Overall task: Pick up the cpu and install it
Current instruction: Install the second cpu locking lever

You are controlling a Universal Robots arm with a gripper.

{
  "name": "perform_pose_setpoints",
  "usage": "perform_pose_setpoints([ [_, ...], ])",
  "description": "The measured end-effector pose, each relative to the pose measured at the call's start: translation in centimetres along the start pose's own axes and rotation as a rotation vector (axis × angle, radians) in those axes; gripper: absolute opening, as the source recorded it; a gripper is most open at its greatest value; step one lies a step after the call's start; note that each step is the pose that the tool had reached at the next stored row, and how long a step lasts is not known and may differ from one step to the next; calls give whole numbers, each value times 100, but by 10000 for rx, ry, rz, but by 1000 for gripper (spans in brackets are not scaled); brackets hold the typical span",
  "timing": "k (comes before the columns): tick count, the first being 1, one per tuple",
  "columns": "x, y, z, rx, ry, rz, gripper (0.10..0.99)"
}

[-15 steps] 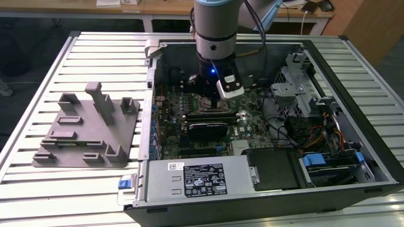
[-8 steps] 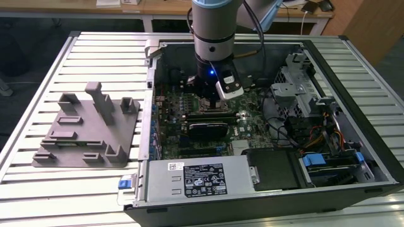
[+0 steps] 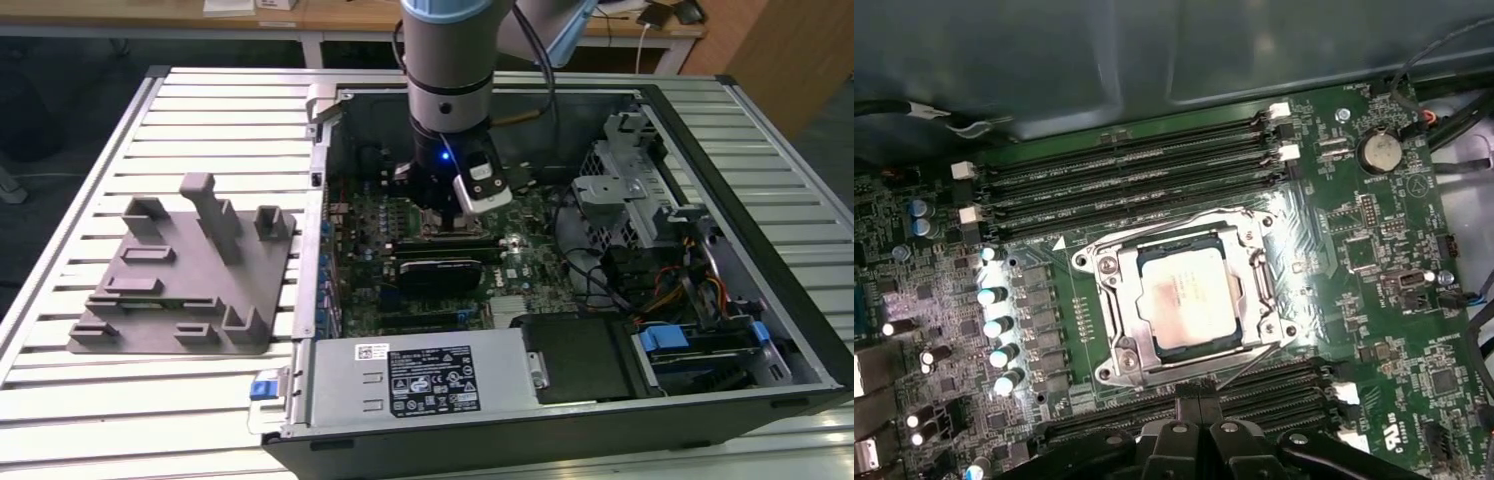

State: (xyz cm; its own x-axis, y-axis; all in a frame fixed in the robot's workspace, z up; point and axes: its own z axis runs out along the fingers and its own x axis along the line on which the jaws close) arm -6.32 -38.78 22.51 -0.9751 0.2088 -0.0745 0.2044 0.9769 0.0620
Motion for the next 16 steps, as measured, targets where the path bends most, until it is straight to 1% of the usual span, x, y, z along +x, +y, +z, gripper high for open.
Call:
perform_pose_setpoints([
  [3,20,-6,21,-48,10,1,106],
  [10,76,-37,51,-65,14,0,106],
  [14,89,-63,71,-111,23,5,106],
  [16,91,-89,75,-153,33,7,106],
])
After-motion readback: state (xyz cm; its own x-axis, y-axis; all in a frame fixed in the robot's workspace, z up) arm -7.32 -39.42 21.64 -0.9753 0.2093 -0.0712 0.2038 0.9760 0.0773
